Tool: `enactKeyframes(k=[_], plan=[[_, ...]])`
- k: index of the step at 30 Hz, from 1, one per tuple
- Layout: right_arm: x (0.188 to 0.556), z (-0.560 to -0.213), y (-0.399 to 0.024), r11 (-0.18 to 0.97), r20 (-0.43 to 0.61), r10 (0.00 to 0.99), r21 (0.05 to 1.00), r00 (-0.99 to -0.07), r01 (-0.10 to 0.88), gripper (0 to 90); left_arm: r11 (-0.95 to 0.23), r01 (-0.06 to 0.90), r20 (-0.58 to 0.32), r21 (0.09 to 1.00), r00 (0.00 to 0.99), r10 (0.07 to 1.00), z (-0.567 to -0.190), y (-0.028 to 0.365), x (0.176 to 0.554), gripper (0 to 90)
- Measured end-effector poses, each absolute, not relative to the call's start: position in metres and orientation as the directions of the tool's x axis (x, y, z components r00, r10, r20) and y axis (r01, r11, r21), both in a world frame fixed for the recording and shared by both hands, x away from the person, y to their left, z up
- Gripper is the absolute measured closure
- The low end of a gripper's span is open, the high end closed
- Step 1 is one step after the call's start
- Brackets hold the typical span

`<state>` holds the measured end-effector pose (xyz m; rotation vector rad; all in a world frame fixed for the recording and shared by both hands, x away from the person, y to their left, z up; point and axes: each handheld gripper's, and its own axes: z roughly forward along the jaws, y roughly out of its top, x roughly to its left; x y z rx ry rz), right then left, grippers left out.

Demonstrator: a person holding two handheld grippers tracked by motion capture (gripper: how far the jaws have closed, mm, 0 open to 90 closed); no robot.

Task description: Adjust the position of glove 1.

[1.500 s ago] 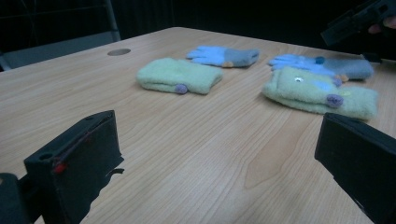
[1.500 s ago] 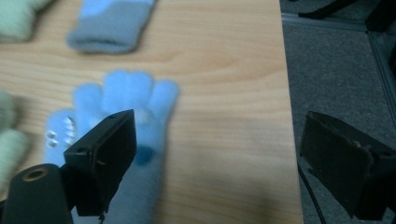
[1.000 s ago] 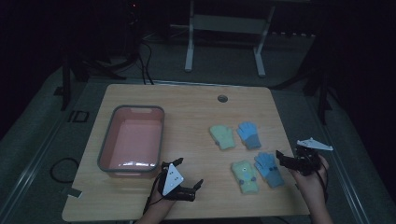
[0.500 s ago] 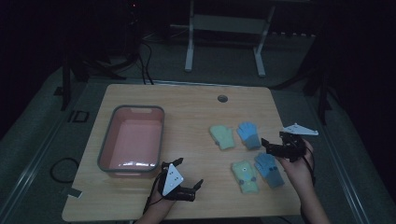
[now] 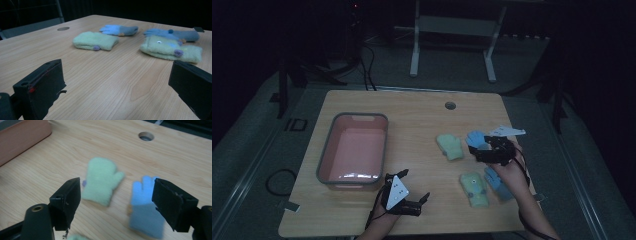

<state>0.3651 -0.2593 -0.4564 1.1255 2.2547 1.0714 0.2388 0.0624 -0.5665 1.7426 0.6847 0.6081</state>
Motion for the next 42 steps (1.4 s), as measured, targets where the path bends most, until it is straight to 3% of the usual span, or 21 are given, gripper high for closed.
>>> enactKeyframes(k=[17,28,35,40,42], plan=[[0.408,-0.488,-0.208,0.492,-0.044,0.741,0.716,-0.670,0.496,50.5,-0.216,0.141,0.055,0.966,0.705,0.707,-0.566,0.063,0.239,0.4],[0.436,-0.510,-0.190,0.560,-0.088,0.721,0.659,-0.687,0.502,59.8,-0.213,0.138,0.056,0.967,0.705,0.707,-0.567,0.064,0.238,0.4],[0.447,-0.527,-0.186,0.583,-0.092,0.717,0.622,-0.691,0.522,60.0,-0.213,0.139,0.054,0.967,0.706,0.706,-0.567,0.064,0.239,0.4],[0.452,-0.537,-0.187,0.554,-0.024,0.735,0.596,-0.677,0.581,66.2,-0.216,0.140,0.056,0.966,0.704,0.708,-0.567,0.063,0.239,0.4],[0.450,-0.538,-0.185,0.567,-0.043,0.729,0.598,-0.683,0.567,70.7,-0.217,0.139,0.058,0.966,0.704,0.708,-0.567,0.063,0.239,0.4]])
